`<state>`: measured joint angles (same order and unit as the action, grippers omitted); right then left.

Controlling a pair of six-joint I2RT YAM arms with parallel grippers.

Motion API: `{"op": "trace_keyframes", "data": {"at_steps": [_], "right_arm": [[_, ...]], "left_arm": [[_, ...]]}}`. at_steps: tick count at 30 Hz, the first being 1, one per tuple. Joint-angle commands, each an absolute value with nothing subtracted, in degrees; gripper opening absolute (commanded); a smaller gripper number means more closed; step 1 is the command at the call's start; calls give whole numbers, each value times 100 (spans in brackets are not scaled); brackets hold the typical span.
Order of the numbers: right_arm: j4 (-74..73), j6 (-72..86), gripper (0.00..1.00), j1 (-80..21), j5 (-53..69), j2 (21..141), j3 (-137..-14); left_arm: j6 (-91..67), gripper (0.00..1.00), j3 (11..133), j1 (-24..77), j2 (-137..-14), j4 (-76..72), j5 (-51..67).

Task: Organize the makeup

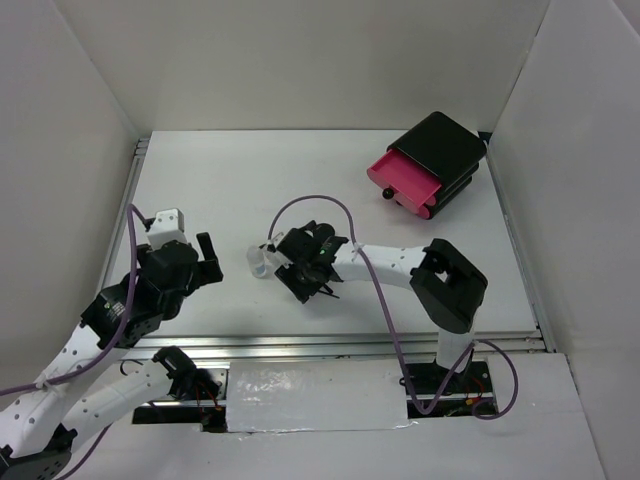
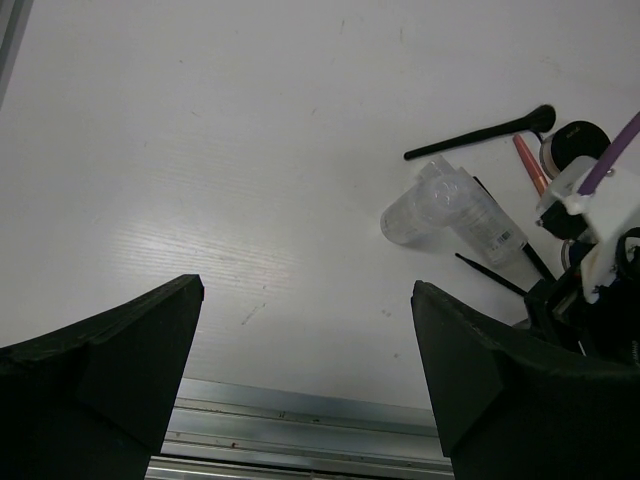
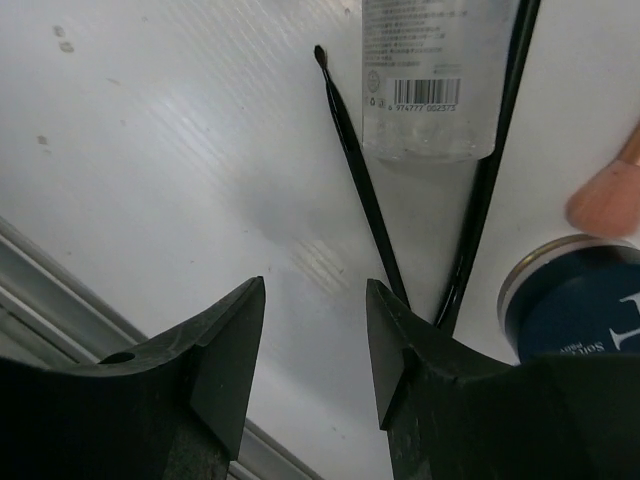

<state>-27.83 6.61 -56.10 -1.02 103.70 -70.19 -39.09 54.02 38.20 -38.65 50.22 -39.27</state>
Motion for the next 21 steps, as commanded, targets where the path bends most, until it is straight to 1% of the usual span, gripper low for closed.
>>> {"op": "trace_keyframes", "data": {"at_steps": [1,8,21], "right_arm": [[-2576,413,53,-5608,44,10538,-7251],[-2575,334,53,-5599,-184,10925,-7427],[-2627,97,53,-5599,-88,10819,-7558]], "left_arm": [[-3814,99,5546,3850,-3797,4843,-3911],[-3771,100,5537,3850,-3779,4816,-3858],[-3700,99,5520,3850,-3753,4764,-3762]]}}
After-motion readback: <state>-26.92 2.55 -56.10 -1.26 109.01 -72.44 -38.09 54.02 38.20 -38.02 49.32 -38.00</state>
